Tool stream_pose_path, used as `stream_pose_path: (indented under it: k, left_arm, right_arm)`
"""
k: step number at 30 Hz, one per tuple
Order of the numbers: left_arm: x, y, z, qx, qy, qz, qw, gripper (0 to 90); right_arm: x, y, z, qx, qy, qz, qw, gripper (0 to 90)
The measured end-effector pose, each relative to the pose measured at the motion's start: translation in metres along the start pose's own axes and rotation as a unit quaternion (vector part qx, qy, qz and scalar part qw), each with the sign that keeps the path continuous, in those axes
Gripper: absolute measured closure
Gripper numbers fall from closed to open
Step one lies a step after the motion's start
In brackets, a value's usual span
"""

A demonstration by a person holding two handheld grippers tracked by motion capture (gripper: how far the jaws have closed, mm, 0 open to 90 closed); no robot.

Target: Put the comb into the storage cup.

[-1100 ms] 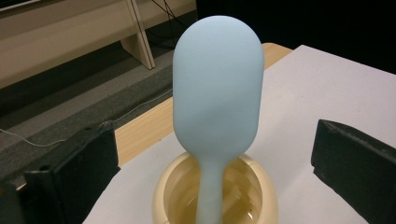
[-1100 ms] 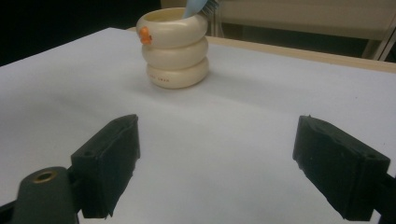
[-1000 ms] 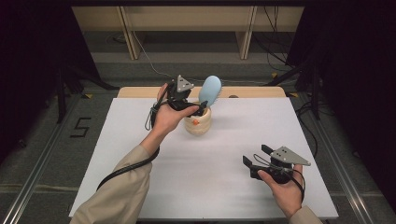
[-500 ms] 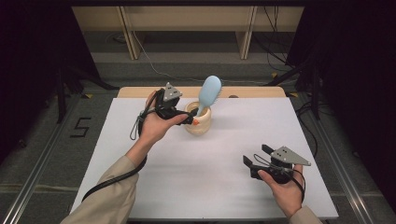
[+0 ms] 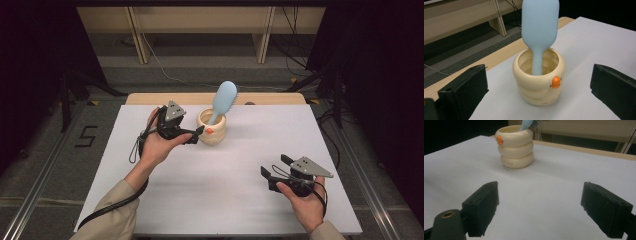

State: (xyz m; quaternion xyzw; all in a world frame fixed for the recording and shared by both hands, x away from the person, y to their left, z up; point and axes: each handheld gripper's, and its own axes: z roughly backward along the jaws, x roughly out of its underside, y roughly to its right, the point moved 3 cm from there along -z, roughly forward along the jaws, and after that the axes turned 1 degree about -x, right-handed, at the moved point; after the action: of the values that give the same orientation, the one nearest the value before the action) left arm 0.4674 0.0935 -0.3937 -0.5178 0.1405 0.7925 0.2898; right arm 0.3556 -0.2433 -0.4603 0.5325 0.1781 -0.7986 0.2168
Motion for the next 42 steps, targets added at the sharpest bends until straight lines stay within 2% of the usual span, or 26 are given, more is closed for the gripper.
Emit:
stream_pose_path:
  k: [7, 20, 32, 36, 42]
  left_arm:
    - [0.014, 0.000, 0.005, 0.003, -0.003, 0.005, 1.0000, 0.5]
    - [0.027, -0.005, 0.024, 0.006, 0.002, 0.016, 0.9998, 0.5]
    - [0.051, -0.009, 0.039, 0.008, 0.011, 0.028, 0.9995, 0.7]
    - [0.062, -0.010, 0.044, 0.012, 0.001, 0.039, 0.9992, 0.6]
    - [0.073, -0.014, 0.048, 0.006, -0.003, 0.042, 0.9991, 0.6]
  right_arm:
    - [0.000, 0.000, 0.000, 0.001, 0.000, 0.000, 1.0000, 15.6]
    - [-0.001, 0.000, 0.000, 0.001, 0.001, 0.000, 1.0000, 15.6]
    - [-0.002, 0.002, 0.002, 0.004, 0.005, 0.001, 1.0000, 15.6]
    - [-0.002, 0.003, 0.003, 0.007, 0.005, 0.000, 1.0000, 15.6]
    - [-0.002, 0.003, 0.003, 0.007, 0.005, 0.002, 1.0000, 15.6]
